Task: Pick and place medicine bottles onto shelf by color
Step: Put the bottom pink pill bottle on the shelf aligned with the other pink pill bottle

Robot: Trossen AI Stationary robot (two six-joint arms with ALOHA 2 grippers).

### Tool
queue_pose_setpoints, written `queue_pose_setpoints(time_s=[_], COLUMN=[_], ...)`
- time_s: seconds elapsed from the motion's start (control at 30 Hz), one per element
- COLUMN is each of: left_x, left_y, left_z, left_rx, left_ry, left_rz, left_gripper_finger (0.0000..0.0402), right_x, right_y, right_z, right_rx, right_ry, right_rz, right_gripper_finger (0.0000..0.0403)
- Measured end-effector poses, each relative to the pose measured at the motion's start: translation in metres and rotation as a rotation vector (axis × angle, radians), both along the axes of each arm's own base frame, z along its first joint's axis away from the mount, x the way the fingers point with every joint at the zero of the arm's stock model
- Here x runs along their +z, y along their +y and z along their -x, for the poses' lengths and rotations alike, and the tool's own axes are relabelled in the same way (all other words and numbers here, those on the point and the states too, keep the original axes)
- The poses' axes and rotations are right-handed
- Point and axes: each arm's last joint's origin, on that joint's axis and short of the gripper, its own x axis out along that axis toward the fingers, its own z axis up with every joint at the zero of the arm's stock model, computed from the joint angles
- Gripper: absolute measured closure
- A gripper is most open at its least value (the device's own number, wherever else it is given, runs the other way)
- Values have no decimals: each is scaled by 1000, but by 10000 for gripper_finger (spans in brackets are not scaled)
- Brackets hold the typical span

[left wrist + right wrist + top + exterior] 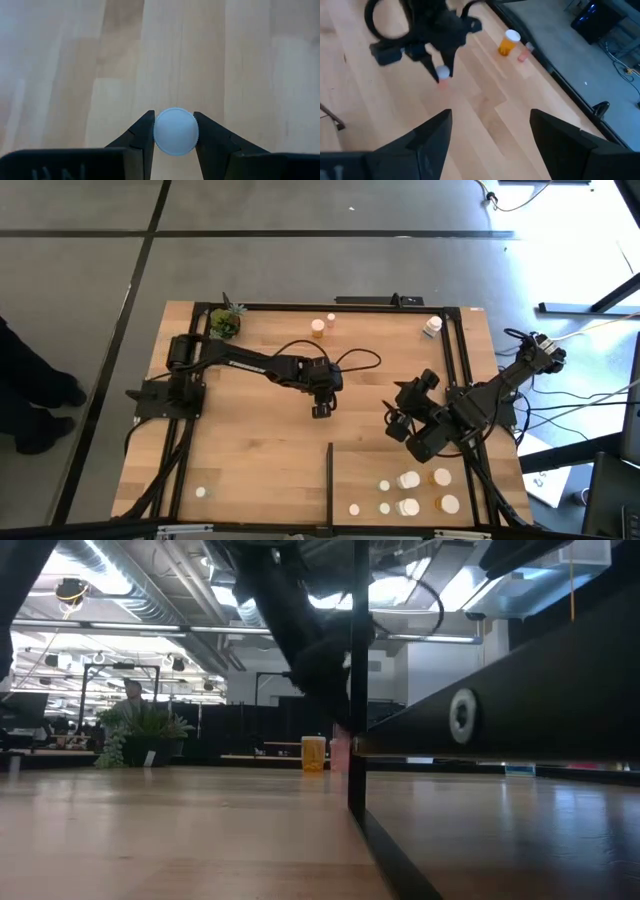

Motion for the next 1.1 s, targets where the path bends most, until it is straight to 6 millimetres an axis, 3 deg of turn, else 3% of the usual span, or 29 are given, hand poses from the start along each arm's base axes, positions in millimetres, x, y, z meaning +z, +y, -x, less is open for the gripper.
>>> queue_pose_setpoints(time_s=[0.2,1.1], left_x=[-13,-13], left_y=[0,-1], left_z=[-5,-5], left_rx=[1,26], left_ry=[10,6], left_rz=[0,19], left_gripper_finger=[299,299], right_x=[0,-7], right_y=[-1,10], right_z=[-1,0], right_rx=[-3,104], right_ry=[5,210], right_rz=[-8,-364], right_gripper_finger=[132,132])
